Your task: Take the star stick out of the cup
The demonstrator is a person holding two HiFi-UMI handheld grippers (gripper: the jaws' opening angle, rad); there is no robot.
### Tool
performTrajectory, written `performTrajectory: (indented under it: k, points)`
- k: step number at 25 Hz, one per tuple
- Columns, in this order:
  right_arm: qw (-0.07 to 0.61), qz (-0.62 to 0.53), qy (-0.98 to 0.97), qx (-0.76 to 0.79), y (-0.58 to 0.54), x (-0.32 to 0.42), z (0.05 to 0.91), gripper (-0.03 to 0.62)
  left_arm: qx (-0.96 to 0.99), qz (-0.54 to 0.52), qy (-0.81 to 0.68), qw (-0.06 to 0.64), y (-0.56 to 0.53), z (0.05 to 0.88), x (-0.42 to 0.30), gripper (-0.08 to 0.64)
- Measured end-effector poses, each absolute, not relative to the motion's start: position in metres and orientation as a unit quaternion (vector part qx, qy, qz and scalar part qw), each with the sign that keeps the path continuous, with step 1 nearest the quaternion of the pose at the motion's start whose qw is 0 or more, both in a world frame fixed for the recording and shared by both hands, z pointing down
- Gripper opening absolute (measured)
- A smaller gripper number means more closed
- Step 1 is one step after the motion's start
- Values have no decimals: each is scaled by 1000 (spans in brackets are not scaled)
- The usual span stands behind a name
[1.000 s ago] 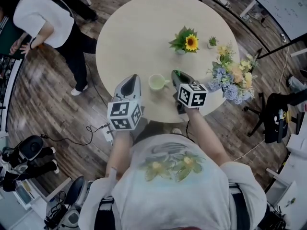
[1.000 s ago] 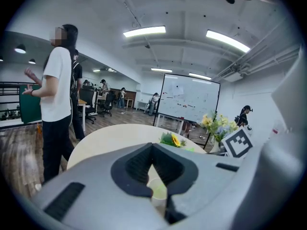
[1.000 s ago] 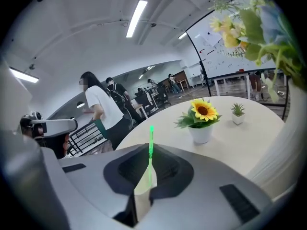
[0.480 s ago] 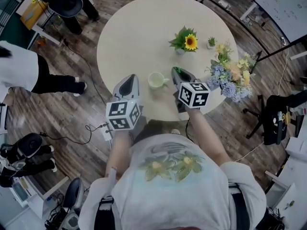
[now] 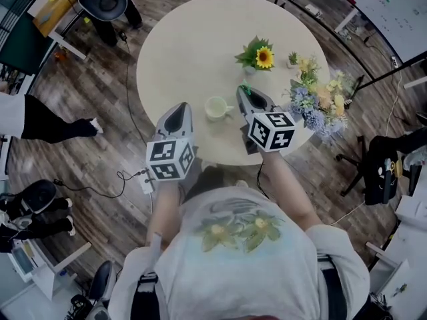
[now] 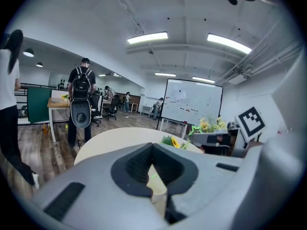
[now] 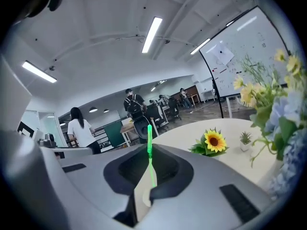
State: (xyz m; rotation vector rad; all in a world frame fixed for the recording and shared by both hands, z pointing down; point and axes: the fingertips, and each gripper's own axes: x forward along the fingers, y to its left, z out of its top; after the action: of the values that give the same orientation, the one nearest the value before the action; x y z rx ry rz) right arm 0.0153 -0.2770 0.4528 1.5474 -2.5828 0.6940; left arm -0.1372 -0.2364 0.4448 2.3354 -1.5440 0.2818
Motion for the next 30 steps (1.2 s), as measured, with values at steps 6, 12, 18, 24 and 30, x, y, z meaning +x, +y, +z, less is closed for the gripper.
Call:
performTrajectory:
  k: [6,12,18,24,30]
  points:
    - [34,174,-851,494,-266,11,426,31,820,97,-540,165,-223,444,-130,3]
    - [34,140,-859,491,-253,11,406,31,823,86,-537,168,-214,438,-123,3]
    - [24,134,-865,483,-237,16,389,31,824,85,-535,165,-206,434,-116,3]
    - [27,133,-867,479,-225,21,387,31,824,85,-535,166,-198,435,-109,3]
    - [26,135,-870,473,-213,24,387,31,822,84,-537,168,-191,436,-107,3]
